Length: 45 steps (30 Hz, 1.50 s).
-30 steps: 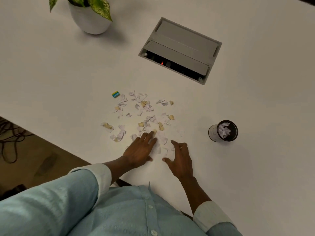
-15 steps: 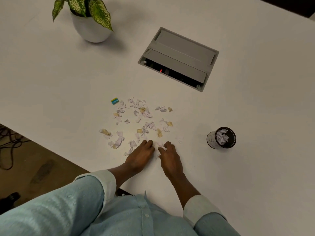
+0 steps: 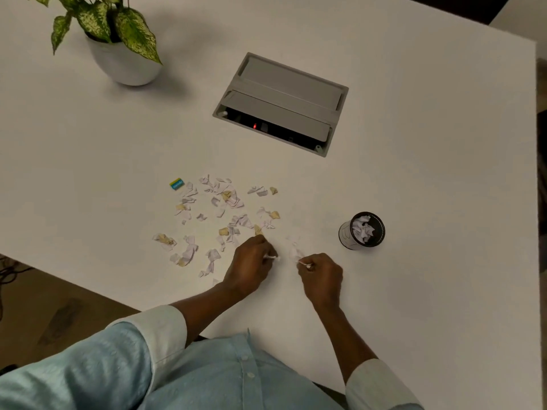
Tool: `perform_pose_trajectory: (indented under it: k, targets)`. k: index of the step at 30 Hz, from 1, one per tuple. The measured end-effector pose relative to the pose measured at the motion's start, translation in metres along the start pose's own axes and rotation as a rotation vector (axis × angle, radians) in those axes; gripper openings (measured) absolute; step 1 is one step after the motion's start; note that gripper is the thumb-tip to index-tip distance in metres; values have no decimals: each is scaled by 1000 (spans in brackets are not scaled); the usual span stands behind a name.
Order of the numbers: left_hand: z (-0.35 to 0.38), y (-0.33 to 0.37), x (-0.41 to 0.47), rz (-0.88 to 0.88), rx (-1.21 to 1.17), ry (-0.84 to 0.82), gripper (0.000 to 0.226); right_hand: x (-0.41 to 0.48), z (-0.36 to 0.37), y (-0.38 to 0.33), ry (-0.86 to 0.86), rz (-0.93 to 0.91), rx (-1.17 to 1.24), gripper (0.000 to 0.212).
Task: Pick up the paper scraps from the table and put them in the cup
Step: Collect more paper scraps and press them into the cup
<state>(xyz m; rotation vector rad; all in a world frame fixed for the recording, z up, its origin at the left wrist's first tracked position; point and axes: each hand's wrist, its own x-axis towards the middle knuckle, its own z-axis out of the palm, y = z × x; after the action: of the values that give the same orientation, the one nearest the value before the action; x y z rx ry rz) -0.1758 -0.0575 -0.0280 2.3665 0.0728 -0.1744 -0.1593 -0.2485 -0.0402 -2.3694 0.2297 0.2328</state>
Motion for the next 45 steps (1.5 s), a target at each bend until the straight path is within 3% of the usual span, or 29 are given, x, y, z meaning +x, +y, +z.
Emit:
perform_pose_trajectory:
  k: [7,10,14,19,24,30,41,45]
  targets:
    - [5,87,44,143,-143,31,8,21,-73,-8,245,80,157,14]
    - [16,117,67,185,-137,-15,9,37,-103,-8,325,111,63,9]
    - [35,148,105,240,-16,-118,13,62,-129,-3,274,210,-31,8]
    - [52,168,138,292,162,-275,16,84,-135,1,199,155,-109,13]
    - [59,175,156,311,232,-344,19,94,-137,6,92,148,-165,24]
    - [64,179,154,357,230,-373,27,94,-143,15,128,162,-103,23]
    - [56,159,141,277,-128,-134,36,70,-135,19,254,200,45,18]
    - [57,128,134,233,-71,-76,36,56,-117,29,241,215,56,16]
